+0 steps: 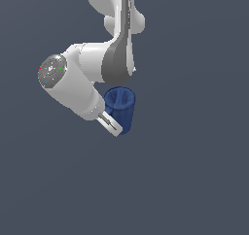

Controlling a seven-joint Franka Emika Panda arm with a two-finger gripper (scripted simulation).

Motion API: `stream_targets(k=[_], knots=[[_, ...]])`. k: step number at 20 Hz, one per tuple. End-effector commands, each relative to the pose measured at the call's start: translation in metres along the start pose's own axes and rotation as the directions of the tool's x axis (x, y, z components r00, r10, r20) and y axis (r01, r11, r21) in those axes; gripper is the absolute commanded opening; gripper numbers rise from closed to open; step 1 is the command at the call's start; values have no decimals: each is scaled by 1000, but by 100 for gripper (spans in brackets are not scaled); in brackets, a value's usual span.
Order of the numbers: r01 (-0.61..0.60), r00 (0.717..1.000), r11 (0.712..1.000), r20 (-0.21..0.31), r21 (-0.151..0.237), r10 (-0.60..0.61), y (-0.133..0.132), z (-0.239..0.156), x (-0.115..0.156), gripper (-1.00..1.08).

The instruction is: Pick up the object and move it to a goal position.

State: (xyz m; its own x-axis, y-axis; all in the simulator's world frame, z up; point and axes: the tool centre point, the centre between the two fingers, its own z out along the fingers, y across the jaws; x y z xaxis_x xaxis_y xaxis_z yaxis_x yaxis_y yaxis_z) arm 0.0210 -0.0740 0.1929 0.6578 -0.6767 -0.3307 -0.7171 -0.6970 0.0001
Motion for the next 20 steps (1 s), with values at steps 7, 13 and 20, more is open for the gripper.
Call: stream_targets(k=[7,13,20], knots=[[0,1000,1000,0,0,0,0,1,0,-100],[-2,999,1000,-34,27,3,-1,-16,8,-100],[-2,983,990,-180,143,28,1,-90,34,-100]])
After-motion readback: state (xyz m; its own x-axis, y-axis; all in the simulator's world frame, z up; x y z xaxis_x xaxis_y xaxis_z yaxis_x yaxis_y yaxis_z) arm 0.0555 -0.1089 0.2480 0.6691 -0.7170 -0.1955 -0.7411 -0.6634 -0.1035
